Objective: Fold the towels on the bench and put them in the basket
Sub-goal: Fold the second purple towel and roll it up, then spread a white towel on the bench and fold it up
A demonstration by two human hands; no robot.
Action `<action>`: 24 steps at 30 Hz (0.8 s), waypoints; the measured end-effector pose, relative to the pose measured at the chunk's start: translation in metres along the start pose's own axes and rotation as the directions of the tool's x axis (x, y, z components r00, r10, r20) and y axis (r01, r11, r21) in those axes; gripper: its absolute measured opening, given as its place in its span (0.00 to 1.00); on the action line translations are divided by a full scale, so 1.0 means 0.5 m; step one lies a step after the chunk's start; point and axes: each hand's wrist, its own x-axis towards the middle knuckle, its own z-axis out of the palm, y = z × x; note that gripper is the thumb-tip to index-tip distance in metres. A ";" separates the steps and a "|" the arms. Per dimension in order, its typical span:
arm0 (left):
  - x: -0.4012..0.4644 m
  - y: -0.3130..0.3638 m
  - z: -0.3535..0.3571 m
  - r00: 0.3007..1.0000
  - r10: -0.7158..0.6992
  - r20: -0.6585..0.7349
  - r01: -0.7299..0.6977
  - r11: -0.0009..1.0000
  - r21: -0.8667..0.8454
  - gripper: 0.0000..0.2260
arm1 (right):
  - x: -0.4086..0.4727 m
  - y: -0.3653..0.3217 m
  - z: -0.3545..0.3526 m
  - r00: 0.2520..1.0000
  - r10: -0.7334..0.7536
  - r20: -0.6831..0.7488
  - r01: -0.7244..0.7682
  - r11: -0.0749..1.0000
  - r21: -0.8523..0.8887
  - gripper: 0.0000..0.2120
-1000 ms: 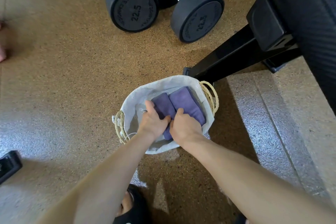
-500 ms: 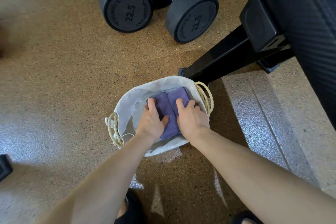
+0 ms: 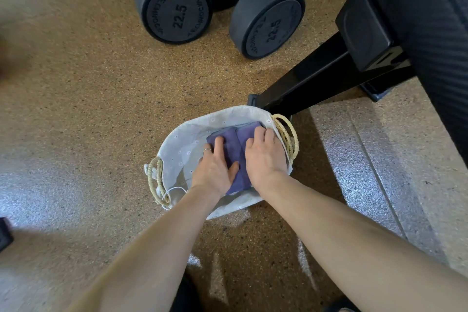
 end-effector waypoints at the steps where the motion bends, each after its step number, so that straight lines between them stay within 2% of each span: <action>1: 0.003 0.001 0.001 1.000 -0.003 0.002 0.003 1.000 0.008 0.33 | 0.001 -0.001 -0.004 1.000 0.022 0.018 -0.023 0.999 0.049 0.16; 3: 0.012 0.002 0.003 1.000 -0.023 0.011 0.023 1.000 0.015 0.33 | -0.001 -0.005 -0.005 0.992 0.054 0.111 -0.073 0.982 0.172 0.18; 7: 0.020 0.018 -0.013 0.993 -0.095 0.066 0.087 0.989 0.121 0.30 | -0.002 -0.014 -0.023 0.962 0.105 0.252 -0.174 0.947 0.269 0.25; 11: -0.002 0.041 -0.085 0.980 -0.119 0.159 0.080 0.969 0.232 0.26 | -0.024 -0.015 -0.086 0.931 0.049 0.362 -0.177 0.928 0.328 0.37; 12: -0.013 0.048 -0.111 0.979 -0.110 0.172 0.065 0.967 0.245 0.25 | -0.039 -0.009 -0.112 0.939 0.030 0.343 -0.171 0.904 0.391 0.33; 14: -0.047 0.068 -0.163 0.983 -0.058 0.175 0.018 0.976 0.218 0.24 | -0.073 0.010 -0.173 0.958 0.005 0.286 -0.156 0.848 0.506 0.20; 15: -0.074 0.086 -0.192 0.984 -0.024 0.175 -0.011 0.980 0.200 0.23 | -0.096 0.022 -0.211 0.968 -0.002 0.251 -0.135 0.837 0.530 0.17; 20: -0.242 0.191 -0.318 0.968 0.234 0.094 -0.246 0.958 0.150 0.24 | -0.277 0.084 -0.391 0.998 -0.038 -0.042 0.054 0.863 0.502 0.13; 24: -0.413 0.310 -0.379 0.895 0.442 0.058 -0.446 0.885 0.131 0.13 | -0.462 0.180 -0.500 0.971 0.036 -0.235 0.107 0.816 0.568 0.12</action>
